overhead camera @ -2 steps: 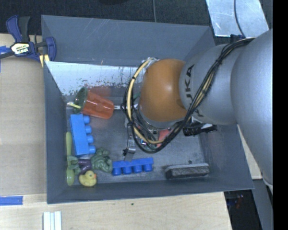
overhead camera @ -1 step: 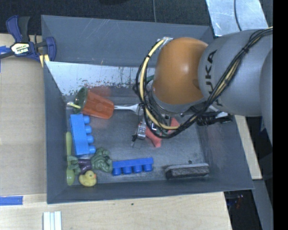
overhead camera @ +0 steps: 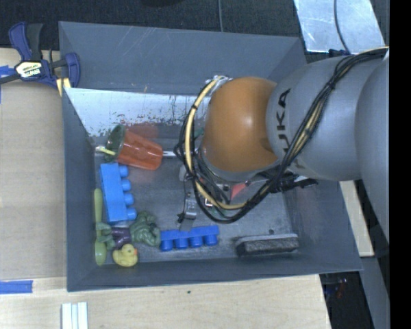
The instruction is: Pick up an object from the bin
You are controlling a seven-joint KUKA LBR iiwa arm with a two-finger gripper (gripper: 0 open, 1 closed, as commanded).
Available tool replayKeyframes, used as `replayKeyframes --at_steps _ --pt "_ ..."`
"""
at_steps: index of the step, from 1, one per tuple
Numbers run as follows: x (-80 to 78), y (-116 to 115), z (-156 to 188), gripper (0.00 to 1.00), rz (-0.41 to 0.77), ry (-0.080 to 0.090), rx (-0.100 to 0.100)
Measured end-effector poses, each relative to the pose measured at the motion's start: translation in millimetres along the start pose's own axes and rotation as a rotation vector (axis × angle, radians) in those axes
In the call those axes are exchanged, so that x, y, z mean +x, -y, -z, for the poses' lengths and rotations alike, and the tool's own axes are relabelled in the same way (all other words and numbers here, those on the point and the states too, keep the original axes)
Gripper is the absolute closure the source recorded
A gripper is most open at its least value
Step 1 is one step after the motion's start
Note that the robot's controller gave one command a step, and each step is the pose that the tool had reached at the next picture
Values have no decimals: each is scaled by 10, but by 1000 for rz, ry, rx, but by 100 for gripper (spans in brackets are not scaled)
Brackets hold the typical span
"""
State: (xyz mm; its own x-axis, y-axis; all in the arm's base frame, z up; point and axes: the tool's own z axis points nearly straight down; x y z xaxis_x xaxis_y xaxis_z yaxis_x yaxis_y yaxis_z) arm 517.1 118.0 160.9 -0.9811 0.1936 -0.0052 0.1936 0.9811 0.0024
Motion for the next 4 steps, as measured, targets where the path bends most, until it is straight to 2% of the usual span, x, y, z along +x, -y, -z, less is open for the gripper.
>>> replayKeyframes --at_steps 1,2,3,4 --pt "-57 97 37 0 84 -12 4" --pt "-53 66 83 0 82 -5 3" --pt "-393 366 -92 0 364 2 3" --pt "-849 47 -47 0 112 0 1"
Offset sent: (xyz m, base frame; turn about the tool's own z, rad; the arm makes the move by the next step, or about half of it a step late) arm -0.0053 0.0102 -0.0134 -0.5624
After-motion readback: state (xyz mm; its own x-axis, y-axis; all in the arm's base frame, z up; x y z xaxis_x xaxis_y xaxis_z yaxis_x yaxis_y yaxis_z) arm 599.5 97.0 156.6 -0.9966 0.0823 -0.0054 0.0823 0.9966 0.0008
